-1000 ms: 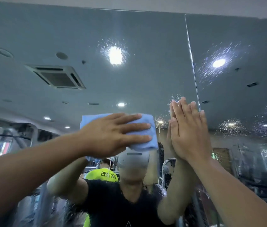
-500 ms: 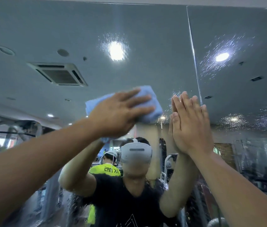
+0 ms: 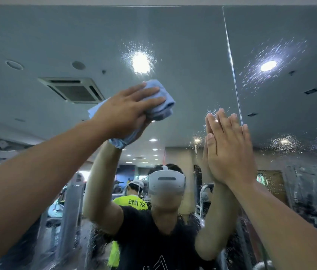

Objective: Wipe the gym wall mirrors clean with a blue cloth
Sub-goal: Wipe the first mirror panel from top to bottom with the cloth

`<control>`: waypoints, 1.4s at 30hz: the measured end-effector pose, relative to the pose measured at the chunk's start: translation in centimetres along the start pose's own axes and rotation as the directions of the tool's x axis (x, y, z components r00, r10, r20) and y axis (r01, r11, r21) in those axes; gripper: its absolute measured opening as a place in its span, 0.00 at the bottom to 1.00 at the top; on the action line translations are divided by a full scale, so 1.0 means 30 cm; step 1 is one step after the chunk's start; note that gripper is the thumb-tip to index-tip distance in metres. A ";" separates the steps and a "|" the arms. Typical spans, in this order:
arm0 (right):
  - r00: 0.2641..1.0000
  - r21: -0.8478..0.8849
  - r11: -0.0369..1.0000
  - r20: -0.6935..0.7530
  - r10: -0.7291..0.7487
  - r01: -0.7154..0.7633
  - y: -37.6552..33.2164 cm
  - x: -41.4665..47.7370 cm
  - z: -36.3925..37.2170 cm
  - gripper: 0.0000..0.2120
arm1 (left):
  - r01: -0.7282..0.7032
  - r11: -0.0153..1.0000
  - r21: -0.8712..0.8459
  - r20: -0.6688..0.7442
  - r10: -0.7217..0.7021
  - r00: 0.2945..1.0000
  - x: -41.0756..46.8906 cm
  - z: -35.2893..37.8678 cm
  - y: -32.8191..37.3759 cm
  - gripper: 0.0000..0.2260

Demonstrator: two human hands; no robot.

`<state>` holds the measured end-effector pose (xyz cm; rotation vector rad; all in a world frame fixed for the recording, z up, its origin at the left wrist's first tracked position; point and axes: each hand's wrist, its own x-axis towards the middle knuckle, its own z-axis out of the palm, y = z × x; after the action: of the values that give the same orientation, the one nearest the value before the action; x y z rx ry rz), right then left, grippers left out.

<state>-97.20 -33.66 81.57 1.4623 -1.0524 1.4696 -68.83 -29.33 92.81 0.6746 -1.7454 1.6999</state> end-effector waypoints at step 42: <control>0.986 -0.062 0.984 -0.028 -0.166 0.164 0.328 -0.032 -0.075 0.27 | -0.319 0.948 -0.016 0.063 0.319 0.946 -0.005 0.015 0.502 0.21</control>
<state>-107.20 -34.87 80.39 1.4428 -0.9240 1.3293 -79.63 -29.06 82.31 0.4664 -1.9905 1.9030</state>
